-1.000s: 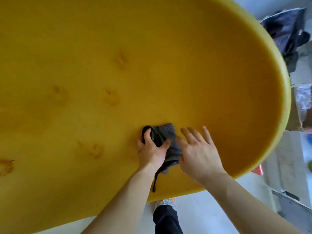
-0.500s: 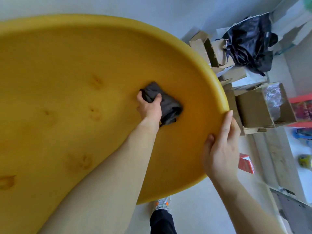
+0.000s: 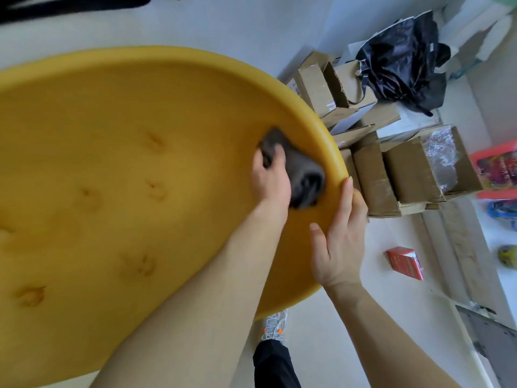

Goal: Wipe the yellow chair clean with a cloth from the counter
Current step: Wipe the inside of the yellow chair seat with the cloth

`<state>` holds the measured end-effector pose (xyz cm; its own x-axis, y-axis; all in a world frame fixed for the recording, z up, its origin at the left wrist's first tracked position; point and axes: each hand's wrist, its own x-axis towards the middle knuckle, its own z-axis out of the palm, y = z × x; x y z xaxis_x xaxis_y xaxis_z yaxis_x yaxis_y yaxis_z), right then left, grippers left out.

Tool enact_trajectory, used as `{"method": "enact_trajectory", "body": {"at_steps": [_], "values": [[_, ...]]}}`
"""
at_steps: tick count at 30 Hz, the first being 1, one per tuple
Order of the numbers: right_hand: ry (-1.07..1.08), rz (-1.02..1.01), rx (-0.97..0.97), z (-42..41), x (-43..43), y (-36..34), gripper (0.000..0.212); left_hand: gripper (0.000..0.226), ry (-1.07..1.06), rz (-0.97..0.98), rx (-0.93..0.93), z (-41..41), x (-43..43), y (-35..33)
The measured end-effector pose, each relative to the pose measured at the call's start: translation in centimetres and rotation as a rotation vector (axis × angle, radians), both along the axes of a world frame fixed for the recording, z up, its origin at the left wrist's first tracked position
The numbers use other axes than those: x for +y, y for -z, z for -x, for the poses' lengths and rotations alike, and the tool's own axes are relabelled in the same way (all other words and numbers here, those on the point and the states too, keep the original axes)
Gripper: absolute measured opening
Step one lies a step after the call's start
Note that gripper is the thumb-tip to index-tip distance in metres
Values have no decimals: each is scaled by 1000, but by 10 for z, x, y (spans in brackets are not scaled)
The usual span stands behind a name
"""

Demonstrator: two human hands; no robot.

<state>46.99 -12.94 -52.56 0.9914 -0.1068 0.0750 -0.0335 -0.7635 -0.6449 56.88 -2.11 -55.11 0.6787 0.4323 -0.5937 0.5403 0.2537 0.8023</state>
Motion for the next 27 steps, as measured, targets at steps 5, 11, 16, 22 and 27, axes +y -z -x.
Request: {"method": "enact_trajectory", "body": {"at_steps": [5, 11, 16, 22, 27], "values": [[7, -38, 3, 0, -2, 0, 87, 50, 231, -283, -103, 31, -15, 10], [21, 34, 48, 1, 2, -2, 89, 38, 611, -324, 263, 150, -1, 50], [46, 164, 71, 3, 4, -4, 84, 48, 198, -84, 32, 21, -8, 5], [169, 356, 104, 33, 36, -16, 95, 61, 1060, -545, 283, 126, 34, 47], [-173, 142, 332, 117, 107, 30, 66, 49, 852, -209, 481, 194, 101, 87]]}}
